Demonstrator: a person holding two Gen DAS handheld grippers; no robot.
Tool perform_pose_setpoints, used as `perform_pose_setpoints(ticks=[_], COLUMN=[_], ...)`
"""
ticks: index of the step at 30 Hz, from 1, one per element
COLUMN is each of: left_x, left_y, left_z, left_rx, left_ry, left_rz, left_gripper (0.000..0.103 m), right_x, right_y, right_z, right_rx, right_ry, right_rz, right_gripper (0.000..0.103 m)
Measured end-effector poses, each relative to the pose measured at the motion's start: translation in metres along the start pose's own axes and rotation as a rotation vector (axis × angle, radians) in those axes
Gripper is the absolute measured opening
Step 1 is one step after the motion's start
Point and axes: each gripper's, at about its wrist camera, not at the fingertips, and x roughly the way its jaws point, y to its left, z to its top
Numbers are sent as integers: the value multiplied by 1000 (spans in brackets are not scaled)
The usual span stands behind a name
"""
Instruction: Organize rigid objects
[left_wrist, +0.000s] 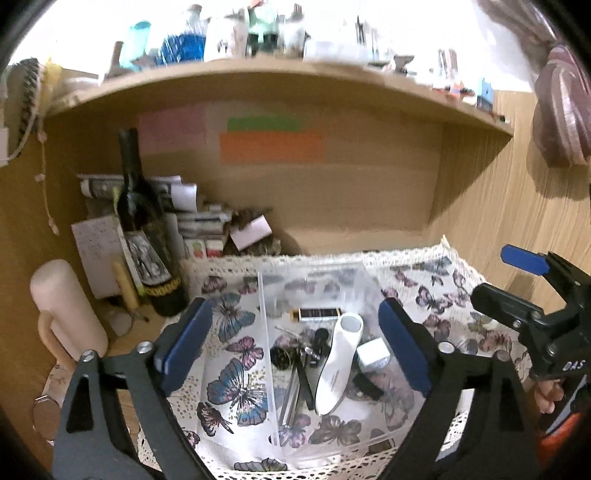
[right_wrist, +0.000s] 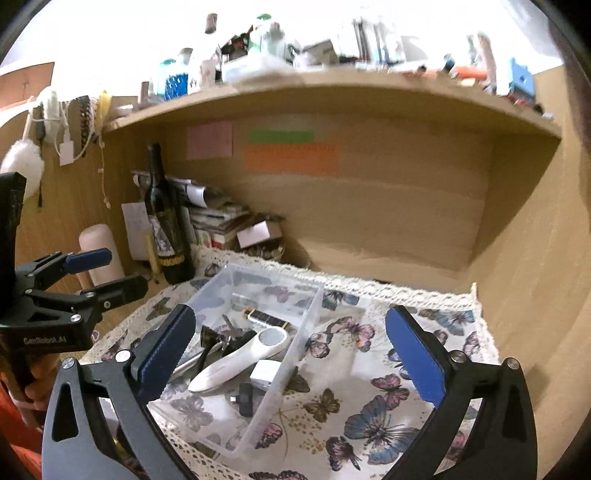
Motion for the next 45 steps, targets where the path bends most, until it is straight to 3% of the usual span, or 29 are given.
perform_pose_setpoints(ticks=[13, 45], left_x=[-25, -26], left_y=[-11, -14], left_z=[-2, -2], left_rx=[3, -1], left_ry=[-97, -109], left_rz=[28, 13], left_gripper=[98, 100], right_x=[-27, -32], right_y=[6, 5], right_z=[-4, -4], right_rx=[13, 9], right_ry=[-80, -98], right_rz=[-2, 0], right_gripper=[103, 103])
